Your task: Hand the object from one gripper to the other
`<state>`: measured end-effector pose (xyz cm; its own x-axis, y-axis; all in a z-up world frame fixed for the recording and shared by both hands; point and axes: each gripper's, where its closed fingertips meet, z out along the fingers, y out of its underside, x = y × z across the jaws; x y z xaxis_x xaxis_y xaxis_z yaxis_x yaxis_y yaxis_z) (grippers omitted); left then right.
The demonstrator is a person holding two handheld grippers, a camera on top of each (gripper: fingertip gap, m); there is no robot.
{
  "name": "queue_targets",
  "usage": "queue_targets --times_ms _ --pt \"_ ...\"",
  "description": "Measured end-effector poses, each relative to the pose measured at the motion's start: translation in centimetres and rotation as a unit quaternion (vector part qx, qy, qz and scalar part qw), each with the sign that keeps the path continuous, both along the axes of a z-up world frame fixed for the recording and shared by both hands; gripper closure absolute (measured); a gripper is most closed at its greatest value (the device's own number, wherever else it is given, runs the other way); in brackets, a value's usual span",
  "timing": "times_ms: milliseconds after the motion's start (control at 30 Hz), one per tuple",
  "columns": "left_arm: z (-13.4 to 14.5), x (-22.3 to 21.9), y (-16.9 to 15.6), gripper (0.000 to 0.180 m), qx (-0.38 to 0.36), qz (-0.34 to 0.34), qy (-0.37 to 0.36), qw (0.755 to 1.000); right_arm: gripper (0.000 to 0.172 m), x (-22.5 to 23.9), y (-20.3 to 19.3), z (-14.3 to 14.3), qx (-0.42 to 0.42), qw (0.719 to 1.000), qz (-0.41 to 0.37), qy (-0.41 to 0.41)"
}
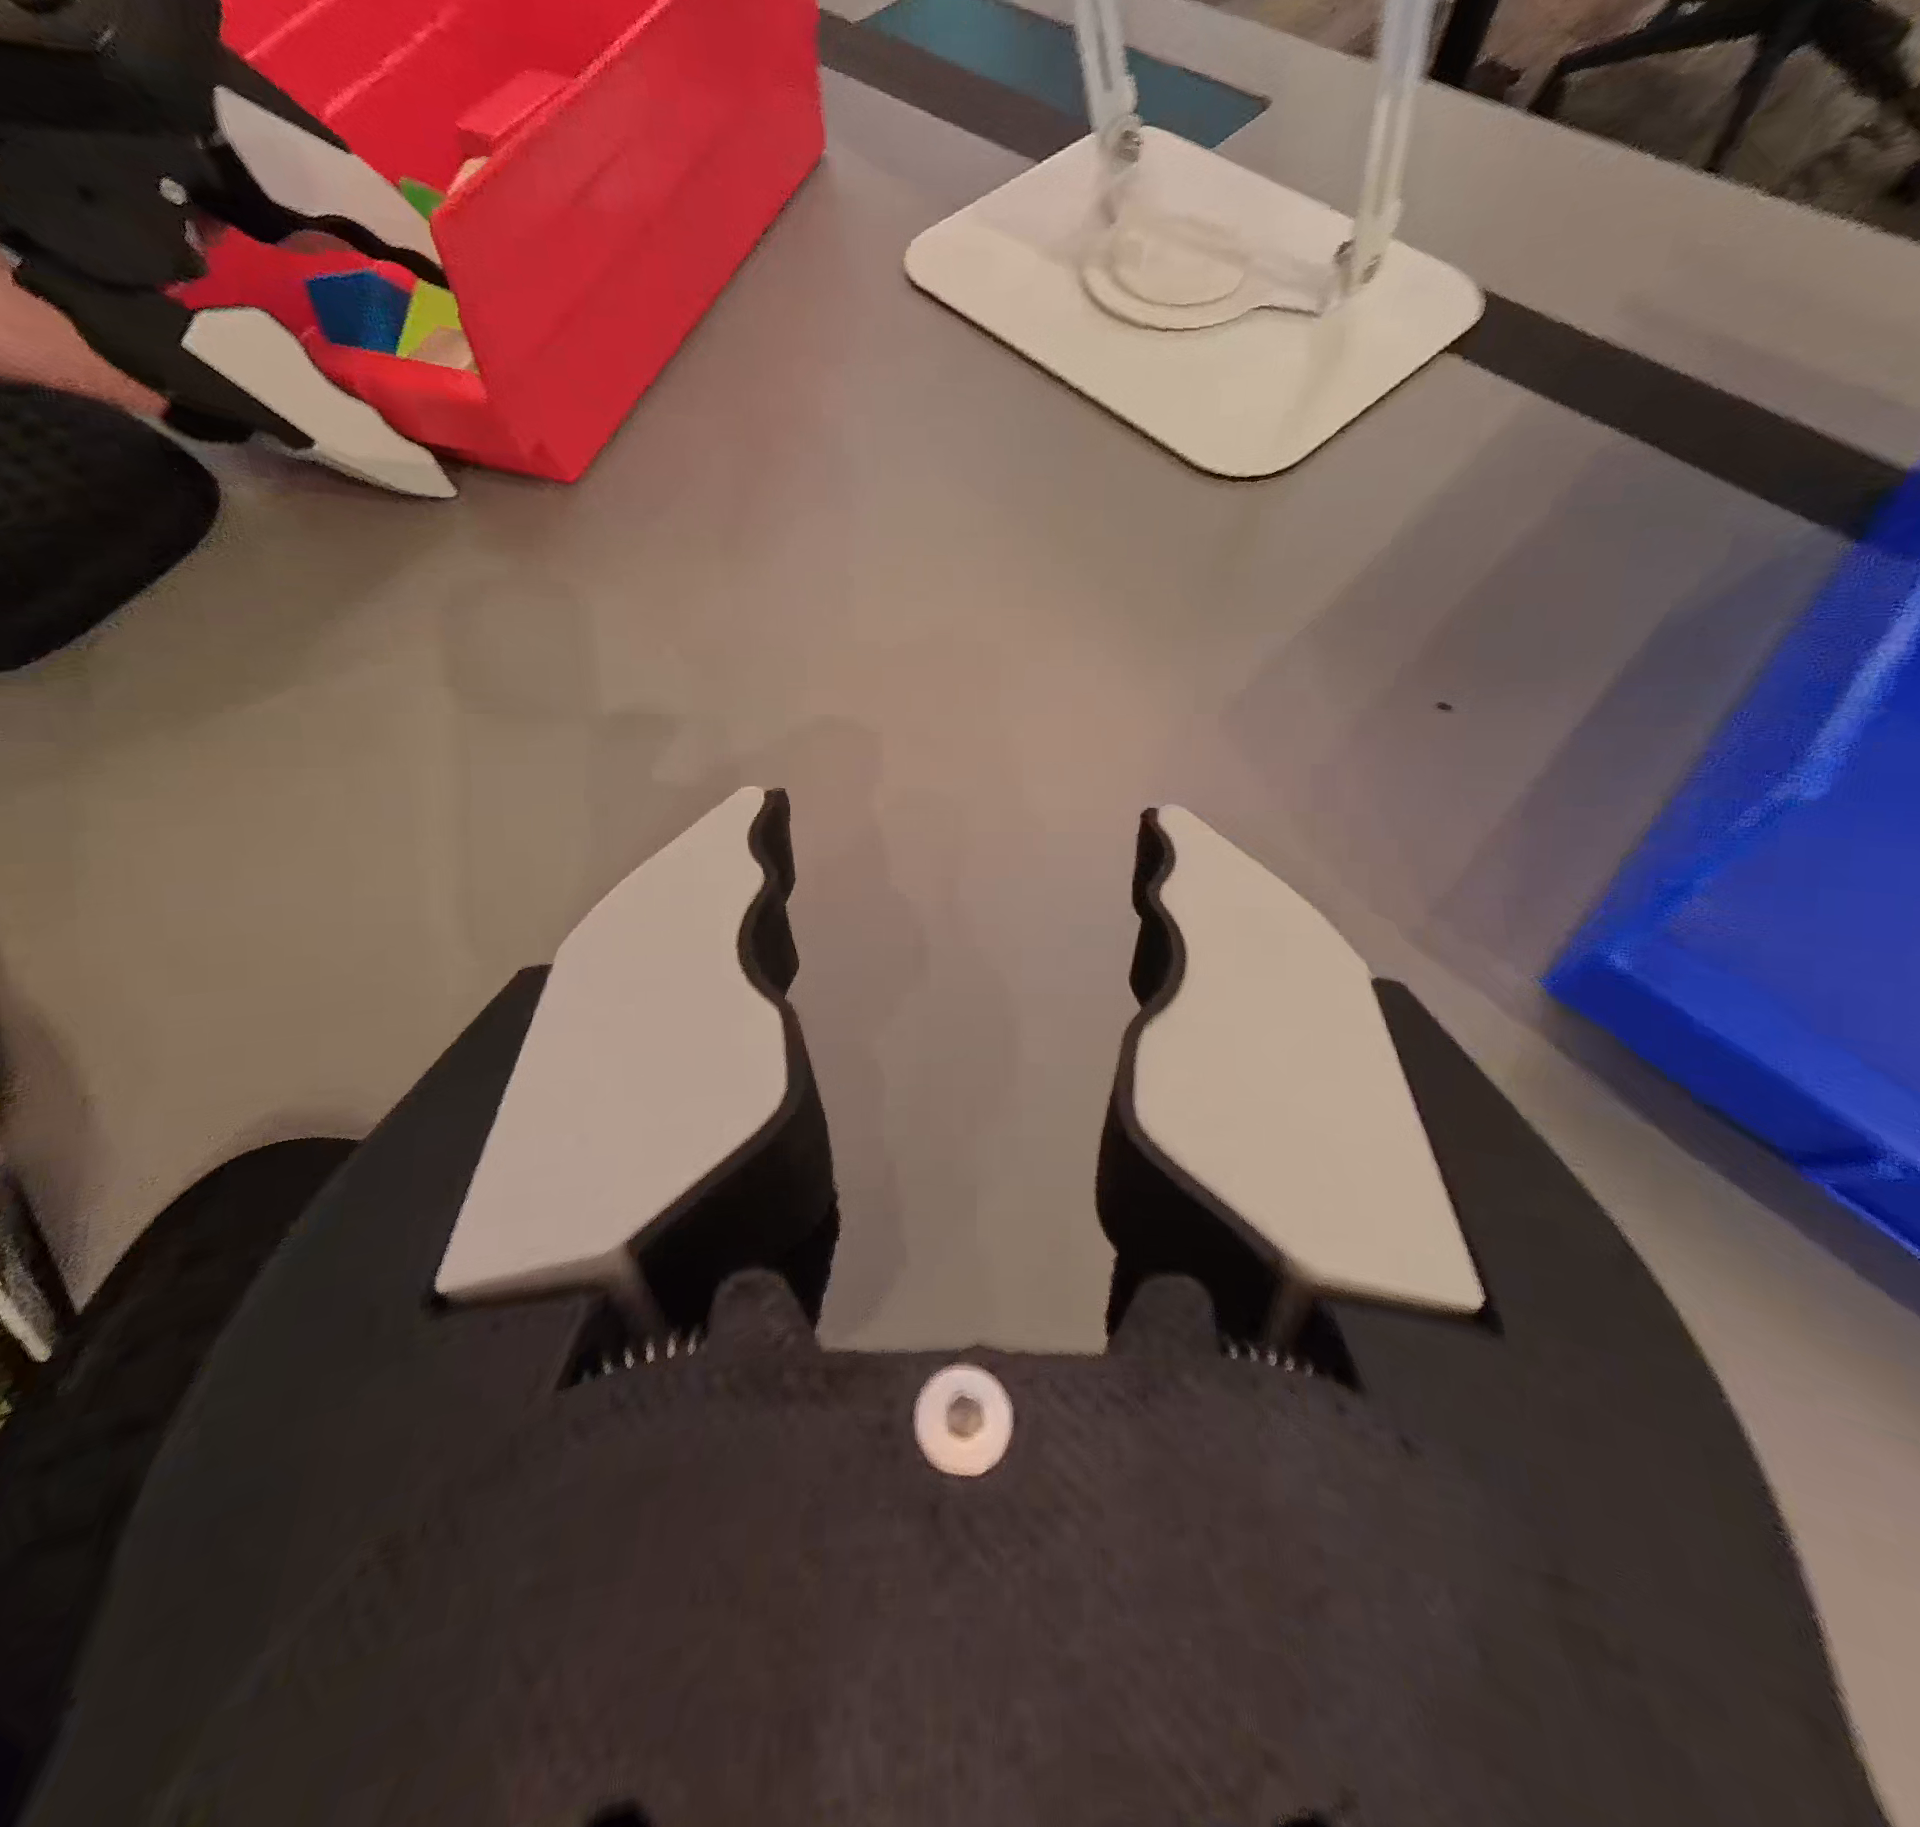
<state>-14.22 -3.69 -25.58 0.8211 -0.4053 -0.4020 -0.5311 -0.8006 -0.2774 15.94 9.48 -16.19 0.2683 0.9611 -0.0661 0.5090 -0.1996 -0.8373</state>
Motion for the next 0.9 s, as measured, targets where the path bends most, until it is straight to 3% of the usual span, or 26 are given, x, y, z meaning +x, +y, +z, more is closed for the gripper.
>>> queue_targets --times_ms 200,300,400,600,700,800,900 --pt "-0.3 -4.0 -1.1 0.123 -0.023 -0.073 0.023 0.997 0.113 -2.9 -0.5 -3.3 -0.048 0.997 0.027 -0.053" --pt "-0.2 -6.9 -0.7 0.124 -0.017 -0.08 0.027 0.996 0.1 -4.4 0.1 -4.8 -0.059 0.996 0.037 -0.06" --pt "-0.2 -9.8 -0.3 0.126 -0.013 -0.131 0.05 0.99 0.089 -5.3 1.5 -6.7 -0.066 0.993 0.025 -0.09" --pt "-0.1 -13.9 0.9 0.126 0.01 -0.147 0.047 0.988 0.066 -6.0 5.1 -8.1 -0.041 0.994 -0.018 -0.102" --pt "-0.1 -14.5 1.5 0.125 0.013 -0.14 0.031 0.99 0.042 -5.6 6.8 -8.7 -0.017 0.992 -0.044 -0.114" --pt "-0.1 -14.8 2.1 0.125 0.027 -0.143 0.035 0.989 0.035 -5.4 7.1 -9.0 -0.02 0.992 -0.055 -0.113" --pt "0.5 -14.7 2.0 0.103 0.048 -0.128 0.016 0.991 0.032 -5.2 6.7 -8.8 -0.017 0.992 -0.057 -0.115"
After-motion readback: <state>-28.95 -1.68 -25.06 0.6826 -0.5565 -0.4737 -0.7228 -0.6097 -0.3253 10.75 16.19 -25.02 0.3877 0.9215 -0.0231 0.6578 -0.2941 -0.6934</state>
